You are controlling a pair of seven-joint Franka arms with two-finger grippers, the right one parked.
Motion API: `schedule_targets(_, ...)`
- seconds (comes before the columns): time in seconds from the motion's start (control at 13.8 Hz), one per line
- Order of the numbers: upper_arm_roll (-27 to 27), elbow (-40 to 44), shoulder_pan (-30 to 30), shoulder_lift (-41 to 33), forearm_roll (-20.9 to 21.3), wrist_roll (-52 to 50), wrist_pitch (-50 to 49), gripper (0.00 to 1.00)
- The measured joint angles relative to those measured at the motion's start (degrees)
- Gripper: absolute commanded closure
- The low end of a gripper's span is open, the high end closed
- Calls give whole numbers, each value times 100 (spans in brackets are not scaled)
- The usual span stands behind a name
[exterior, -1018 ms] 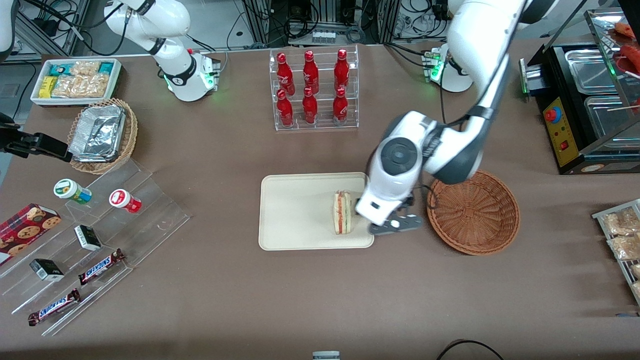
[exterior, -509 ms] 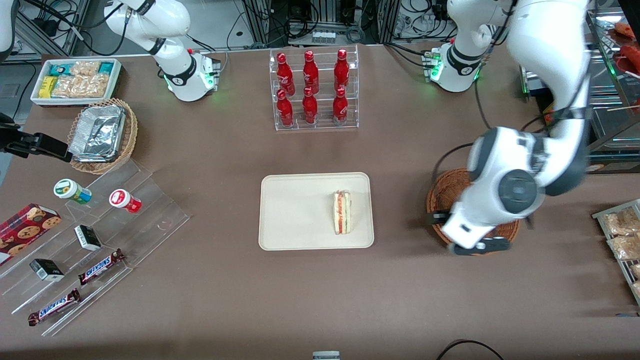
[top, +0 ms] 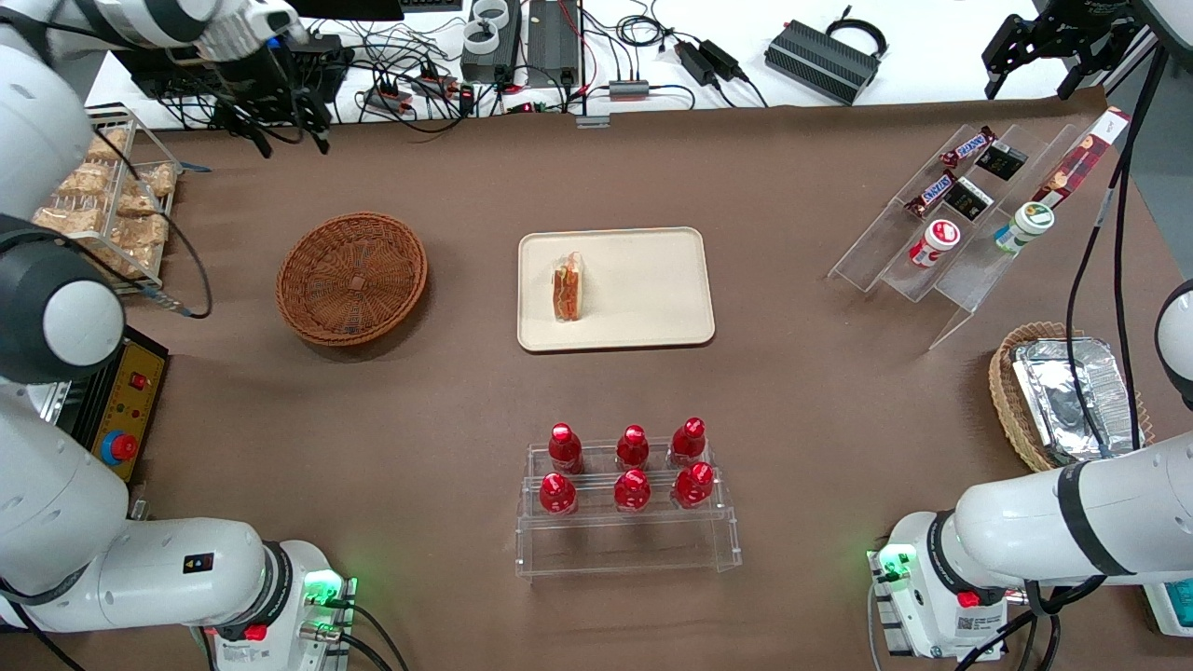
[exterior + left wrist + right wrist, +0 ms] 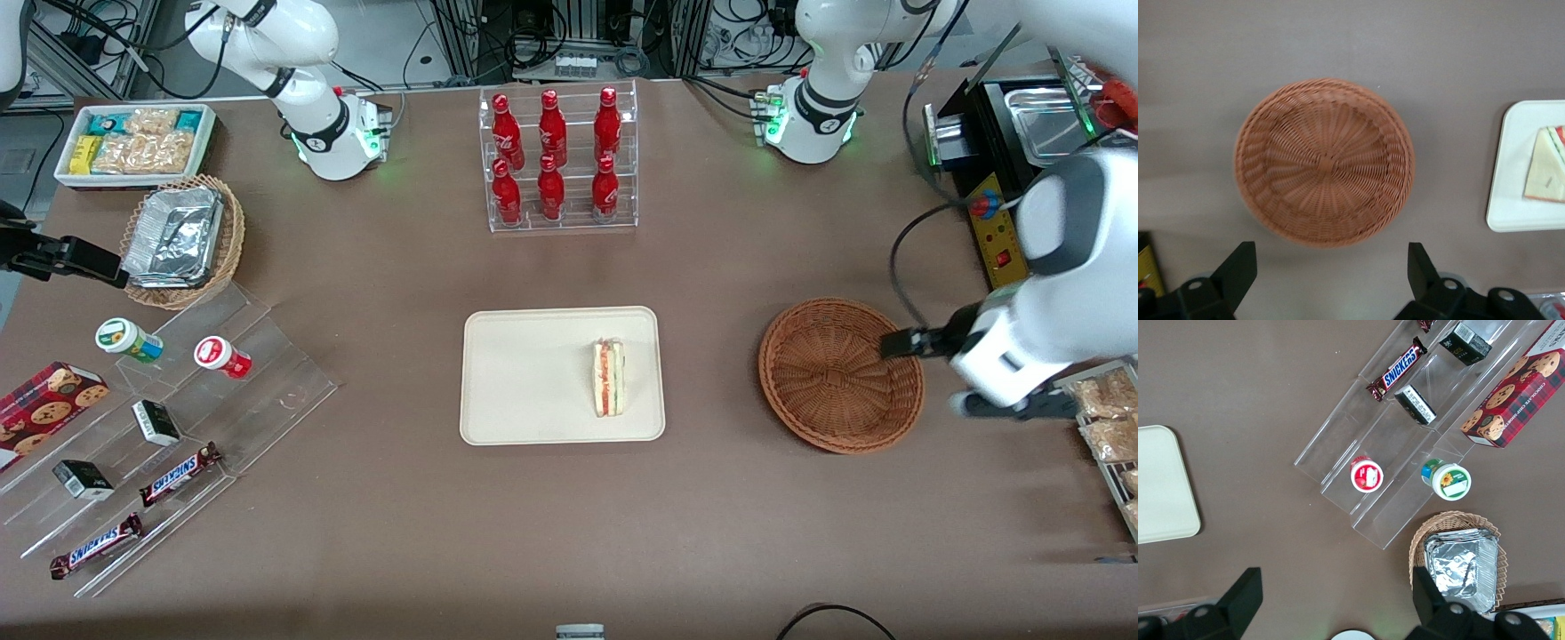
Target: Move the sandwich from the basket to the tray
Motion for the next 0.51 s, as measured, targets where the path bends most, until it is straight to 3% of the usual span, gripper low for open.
schedule_targets(0.51, -39, -13, 34, -1167, 340, 3, -806, 0)
